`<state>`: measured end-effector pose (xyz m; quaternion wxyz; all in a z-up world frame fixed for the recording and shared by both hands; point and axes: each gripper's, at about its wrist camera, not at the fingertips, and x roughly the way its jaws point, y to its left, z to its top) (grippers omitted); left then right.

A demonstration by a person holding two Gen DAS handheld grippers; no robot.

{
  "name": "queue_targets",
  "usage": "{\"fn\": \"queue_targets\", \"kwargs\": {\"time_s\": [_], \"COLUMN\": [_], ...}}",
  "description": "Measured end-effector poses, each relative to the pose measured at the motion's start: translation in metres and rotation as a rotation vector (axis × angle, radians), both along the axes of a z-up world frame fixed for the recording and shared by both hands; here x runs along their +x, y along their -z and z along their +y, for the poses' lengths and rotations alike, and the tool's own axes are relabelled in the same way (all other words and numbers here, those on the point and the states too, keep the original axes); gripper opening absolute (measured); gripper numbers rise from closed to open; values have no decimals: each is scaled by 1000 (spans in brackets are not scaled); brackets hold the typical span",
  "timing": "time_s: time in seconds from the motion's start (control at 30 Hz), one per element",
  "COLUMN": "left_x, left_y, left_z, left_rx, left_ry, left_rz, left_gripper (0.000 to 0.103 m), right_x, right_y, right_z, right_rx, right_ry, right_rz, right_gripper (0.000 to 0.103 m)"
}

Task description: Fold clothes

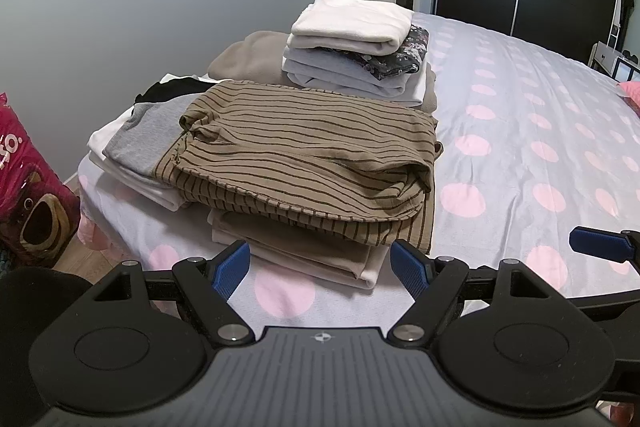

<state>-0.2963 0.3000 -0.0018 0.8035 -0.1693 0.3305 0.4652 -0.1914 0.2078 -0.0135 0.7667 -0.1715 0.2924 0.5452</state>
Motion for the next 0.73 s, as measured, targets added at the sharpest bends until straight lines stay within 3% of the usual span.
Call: {"fn": "queue_targets", "kwargs": {"time_s": [0.73], "left_x": [2], "left_y": [0], "left_z": [0], "left_rx": [3], "left_ry": [2], "left_rz": [11], "left_gripper": [77], "right_x": [1], "right_y": [0], "right_z": [0], "right_rx": [-4], "right_ry": [-2], "right_rz": [5], "right_gripper": [97]}}
